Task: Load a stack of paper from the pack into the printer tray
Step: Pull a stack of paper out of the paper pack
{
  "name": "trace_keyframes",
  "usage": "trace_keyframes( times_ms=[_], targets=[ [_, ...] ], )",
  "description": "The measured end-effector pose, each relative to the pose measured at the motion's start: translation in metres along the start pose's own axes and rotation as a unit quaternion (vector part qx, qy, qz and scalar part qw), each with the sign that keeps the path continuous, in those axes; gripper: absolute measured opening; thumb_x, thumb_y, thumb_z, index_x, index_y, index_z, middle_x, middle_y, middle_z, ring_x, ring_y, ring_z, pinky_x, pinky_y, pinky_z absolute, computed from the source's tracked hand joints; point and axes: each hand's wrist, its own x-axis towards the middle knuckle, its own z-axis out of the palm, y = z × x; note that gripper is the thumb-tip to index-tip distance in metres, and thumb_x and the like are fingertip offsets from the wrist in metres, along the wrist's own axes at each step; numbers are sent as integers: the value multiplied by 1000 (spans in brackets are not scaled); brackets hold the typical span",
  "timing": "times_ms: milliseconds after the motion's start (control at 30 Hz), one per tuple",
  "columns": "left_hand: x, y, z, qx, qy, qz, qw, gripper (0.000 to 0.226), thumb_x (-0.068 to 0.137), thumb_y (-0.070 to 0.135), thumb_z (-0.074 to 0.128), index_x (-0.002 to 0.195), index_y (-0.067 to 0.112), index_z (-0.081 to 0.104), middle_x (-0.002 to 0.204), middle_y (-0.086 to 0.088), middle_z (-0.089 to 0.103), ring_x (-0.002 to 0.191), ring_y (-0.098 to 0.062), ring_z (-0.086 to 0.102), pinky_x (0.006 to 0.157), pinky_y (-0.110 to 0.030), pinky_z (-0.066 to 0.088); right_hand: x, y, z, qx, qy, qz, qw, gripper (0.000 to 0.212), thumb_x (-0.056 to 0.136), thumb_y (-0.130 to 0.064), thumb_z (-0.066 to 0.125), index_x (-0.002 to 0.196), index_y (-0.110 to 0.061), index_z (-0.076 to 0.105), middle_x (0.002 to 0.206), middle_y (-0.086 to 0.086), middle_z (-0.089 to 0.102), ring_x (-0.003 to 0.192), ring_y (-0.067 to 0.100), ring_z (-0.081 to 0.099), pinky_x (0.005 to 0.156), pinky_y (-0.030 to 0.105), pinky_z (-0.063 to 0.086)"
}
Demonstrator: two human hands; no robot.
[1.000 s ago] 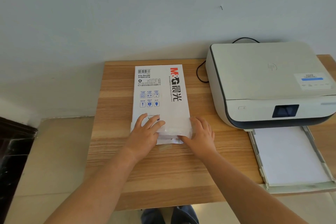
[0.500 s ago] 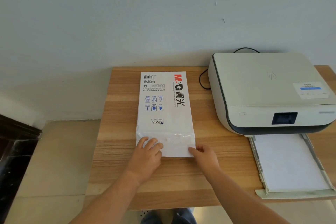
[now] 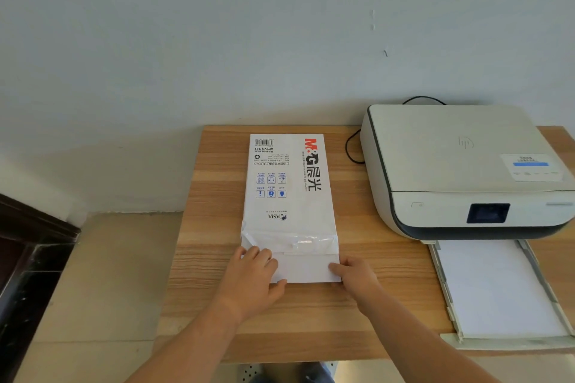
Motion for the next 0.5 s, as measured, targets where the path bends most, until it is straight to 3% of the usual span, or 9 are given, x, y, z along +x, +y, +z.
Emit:
trace_keyframes(
  times_ms=[100,167,333,433,500],
  targets=[
    [-6,1,-1,7,-3,-21,1000,34,77,47,48,76,19,66,87,4,63,79,-19,58,68,-37,48,-6,12,-1,-10,-18,4,1000,12,88,-23,59,96,-18,66,97,6,71,93,27,65,87,45,55],
    [-10,0,-2,10,-14,-44,999,33,76,46,47,77,19,67,91,2,64,78,-20,60,66,-37,49,-13,19,0,-15,-26,8,1000,13,90,-23,57,99,-18,66,97,5,70,89,24,64,78,36,55],
    [-16,-1,1,-36,-51,-182,981,29,68,40,75,85,17,68,98,-3,66,77,-23,63,60,-34,50,-19,28,0,-20,-29,18,999,18,89,-22,58,105,-17,62,100,5,69,89,22,65,76,35,56],
    [-15,-2,2,-85,-59,-252,962,34,81,42,63,102,16,62,110,-4,58,87,-24,60,68,-35,50,-16,18,0,-48,-9,-9,999,18,90,-30,58,106,-21,59,101,0,66,91,18,63,80,36,56],
    [-12,-2,3,-127,-63,-272,952,37,88,44,53,111,16,55,117,-2,50,92,-23,58,71,-35,49,-14,9,0,-53,17,-27,998,19,91,-31,58,107,-21,56,101,-3,63,88,16,62,72,33,56]
  ],
)
